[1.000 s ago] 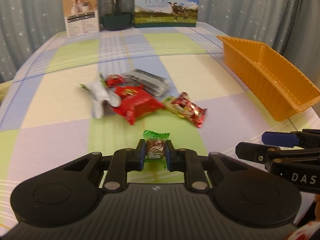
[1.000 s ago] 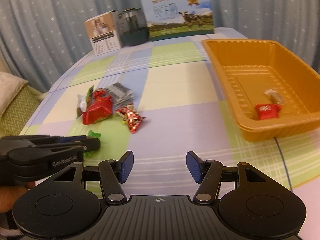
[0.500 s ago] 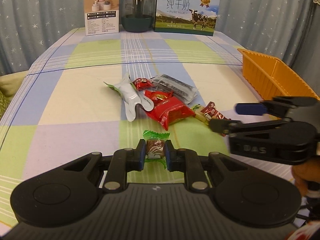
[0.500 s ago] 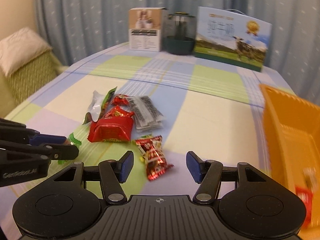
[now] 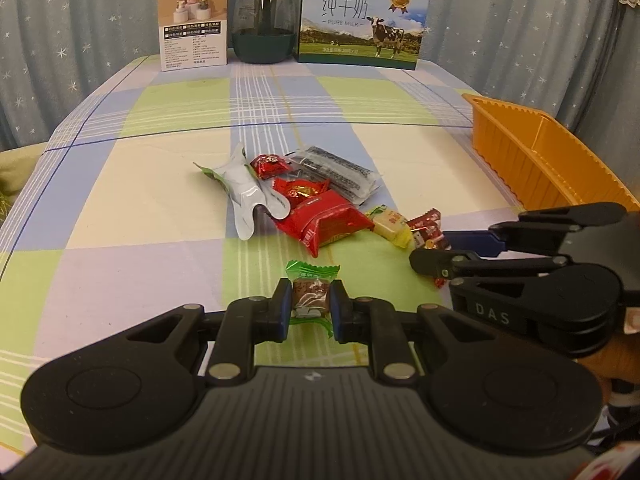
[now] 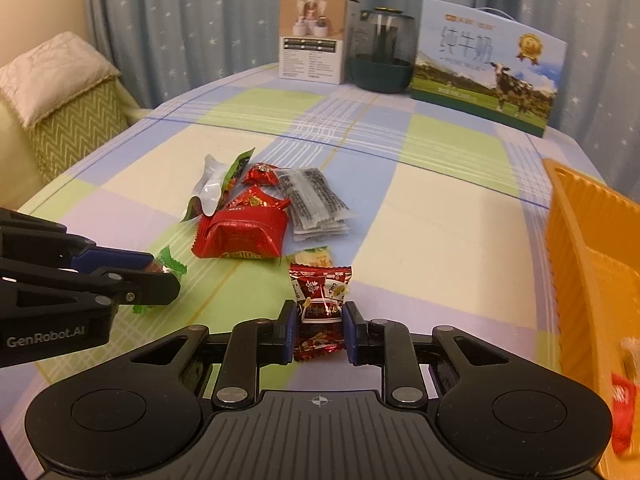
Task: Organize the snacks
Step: 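Grasp the green-wrapped chocolate with the left tool while the right tool grasps the red-and-white candy, then carry both snacks over the orange tray and open both tools to release them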
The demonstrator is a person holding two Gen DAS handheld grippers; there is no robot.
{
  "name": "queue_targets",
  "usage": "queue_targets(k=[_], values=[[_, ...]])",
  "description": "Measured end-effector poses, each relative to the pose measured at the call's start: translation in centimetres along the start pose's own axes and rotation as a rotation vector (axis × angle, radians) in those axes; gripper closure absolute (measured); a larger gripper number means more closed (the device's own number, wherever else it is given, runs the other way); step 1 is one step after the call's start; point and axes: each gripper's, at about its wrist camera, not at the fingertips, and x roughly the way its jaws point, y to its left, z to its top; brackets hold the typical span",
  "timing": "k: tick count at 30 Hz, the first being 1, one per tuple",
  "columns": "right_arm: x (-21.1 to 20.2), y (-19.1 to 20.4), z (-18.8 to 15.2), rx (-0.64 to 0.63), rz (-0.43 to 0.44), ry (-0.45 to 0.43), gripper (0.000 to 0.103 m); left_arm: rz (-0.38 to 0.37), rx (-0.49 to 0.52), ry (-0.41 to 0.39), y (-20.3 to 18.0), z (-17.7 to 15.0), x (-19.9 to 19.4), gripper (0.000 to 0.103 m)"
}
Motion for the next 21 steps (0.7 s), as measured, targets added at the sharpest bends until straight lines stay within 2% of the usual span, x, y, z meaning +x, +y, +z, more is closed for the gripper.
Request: queue_targets(k=[21], values=[[-11.9, 0.2, -2.8, 0.261, -0.083, -0.06, 0.079, -0.022, 0.03, -0.059, -4.2, 0.3, -6.8, 0.085]])
